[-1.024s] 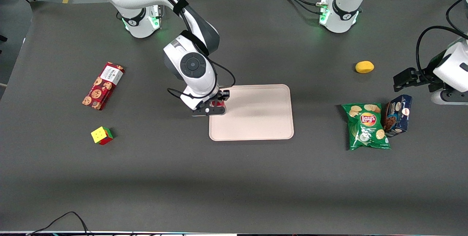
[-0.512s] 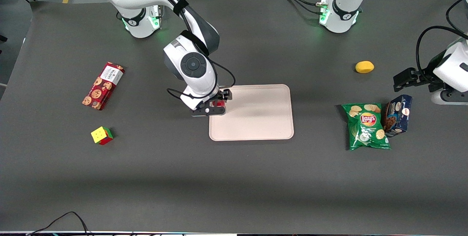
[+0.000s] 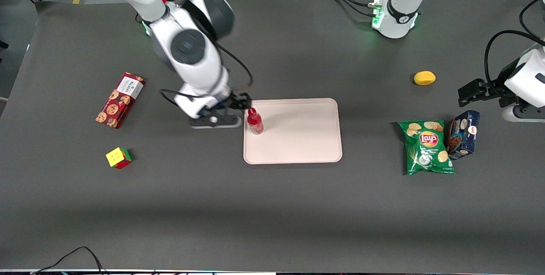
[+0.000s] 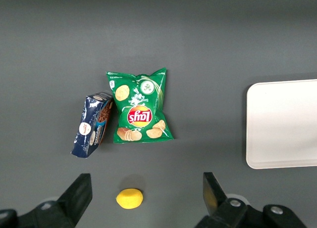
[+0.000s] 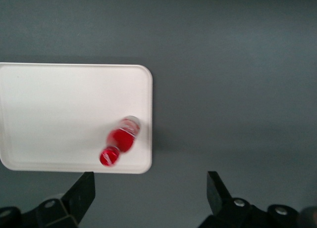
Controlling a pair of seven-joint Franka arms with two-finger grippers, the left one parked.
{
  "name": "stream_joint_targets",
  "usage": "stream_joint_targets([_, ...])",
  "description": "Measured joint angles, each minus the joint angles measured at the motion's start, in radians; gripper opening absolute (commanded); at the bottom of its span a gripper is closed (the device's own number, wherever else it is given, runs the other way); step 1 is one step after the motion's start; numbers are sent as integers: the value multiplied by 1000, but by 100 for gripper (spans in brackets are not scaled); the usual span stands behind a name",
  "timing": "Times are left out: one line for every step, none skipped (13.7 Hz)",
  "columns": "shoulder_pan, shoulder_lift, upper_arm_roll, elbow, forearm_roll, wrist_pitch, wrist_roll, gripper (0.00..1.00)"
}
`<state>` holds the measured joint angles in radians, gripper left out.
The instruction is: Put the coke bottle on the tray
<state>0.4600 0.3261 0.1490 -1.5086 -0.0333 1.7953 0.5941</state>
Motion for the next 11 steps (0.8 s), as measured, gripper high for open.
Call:
stream_joint_targets([-35, -57, -2, 24, 0, -75, -67, 100])
stream_joint_targets([-75, -117, -4, 37, 0, -129, -122, 100])
stream_joint_targets([-114, -169, -5, 39, 0, -163, -152, 100])
stream_joint_targets([-158, -218, -8, 37, 0, -194, -177, 100])
stream_joint_targets([-201, -257, -10, 27, 0, -211, -200, 100])
stream_joint_targets([-240, -288, -18, 8, 0, -213, -225, 100])
stream_joint_targets([-270, -310, -40, -23, 1, -203, -248, 100])
stream_joint_targets([-295, -321, -73, -62, 7, -181, -264, 100])
stream_joint_targets([-327, -323, -100, -106, 15, -148, -270, 100])
stream_joint_targets([-369, -321, -115, -154, 28, -107, -277, 100])
stream_joint_targets([-411, -319, -122, -200, 38, -71, -287, 100])
